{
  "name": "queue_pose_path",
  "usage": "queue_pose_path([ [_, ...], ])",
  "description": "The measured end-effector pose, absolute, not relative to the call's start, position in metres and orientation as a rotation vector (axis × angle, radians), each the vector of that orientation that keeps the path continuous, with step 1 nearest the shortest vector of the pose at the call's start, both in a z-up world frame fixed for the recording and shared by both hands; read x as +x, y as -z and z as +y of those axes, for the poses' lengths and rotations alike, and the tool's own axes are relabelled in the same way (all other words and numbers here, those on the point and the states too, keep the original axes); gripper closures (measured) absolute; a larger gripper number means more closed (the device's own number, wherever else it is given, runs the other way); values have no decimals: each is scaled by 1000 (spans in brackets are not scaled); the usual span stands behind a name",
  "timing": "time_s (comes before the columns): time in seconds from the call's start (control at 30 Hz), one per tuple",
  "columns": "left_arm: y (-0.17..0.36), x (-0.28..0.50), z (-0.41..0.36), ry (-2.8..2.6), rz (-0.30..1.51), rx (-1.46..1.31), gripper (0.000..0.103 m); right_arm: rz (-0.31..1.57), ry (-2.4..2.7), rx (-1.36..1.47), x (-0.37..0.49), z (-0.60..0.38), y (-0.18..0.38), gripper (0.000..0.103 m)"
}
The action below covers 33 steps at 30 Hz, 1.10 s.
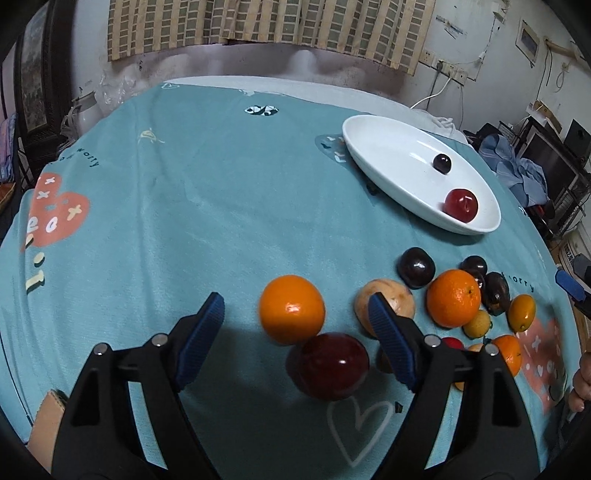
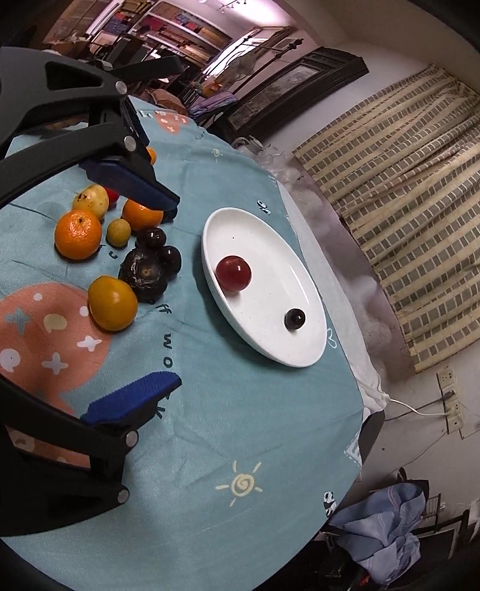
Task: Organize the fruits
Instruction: 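Grasp a tangerine with the left tool while the right tool grasps a yellow-orange fruit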
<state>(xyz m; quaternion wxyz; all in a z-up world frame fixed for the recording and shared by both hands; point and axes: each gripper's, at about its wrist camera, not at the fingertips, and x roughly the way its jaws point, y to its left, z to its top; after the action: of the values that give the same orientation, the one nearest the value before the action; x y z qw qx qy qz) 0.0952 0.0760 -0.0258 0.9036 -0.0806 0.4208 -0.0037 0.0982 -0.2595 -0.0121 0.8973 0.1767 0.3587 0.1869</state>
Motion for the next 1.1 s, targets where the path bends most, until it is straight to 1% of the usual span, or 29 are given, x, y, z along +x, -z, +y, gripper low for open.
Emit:
queue_pose_path([
  [0.03,27,96,76,14,878,-173,22,746,-390,355,98,-258,13,14],
  [0.1,29,97,76,24,889,-180,28,751,-395,337,97,-256,14,14],
  [0.17,32,98,75,36,900,-190,35,757,-401,319,96,-252,15,14],
  [0.3,38,101,76,61,916,-218,45,771,-401,306,97,-251,19,14],
  [0.4,37,101,80,67,905,-249,57,781,-400,303,98,-251,21,14],
  [0.43,37,102,83,73,902,-269,65,787,-399,302,98,-251,22,15],
  [0.6,38,104,89,93,904,-322,64,823,-422,302,100,-249,28,25],
  [0.67,38,105,89,93,904,-328,65,850,-443,307,101,-248,32,32],
  [0.7,38,105,90,93,904,-330,65,859,-450,309,101,-247,33,34],
  [0.83,36,104,92,92,895,-338,65,908,-464,313,103,-245,42,39],
  [1.1,35,103,92,92,892,-335,65,960,-455,287,102,-241,51,42],
])
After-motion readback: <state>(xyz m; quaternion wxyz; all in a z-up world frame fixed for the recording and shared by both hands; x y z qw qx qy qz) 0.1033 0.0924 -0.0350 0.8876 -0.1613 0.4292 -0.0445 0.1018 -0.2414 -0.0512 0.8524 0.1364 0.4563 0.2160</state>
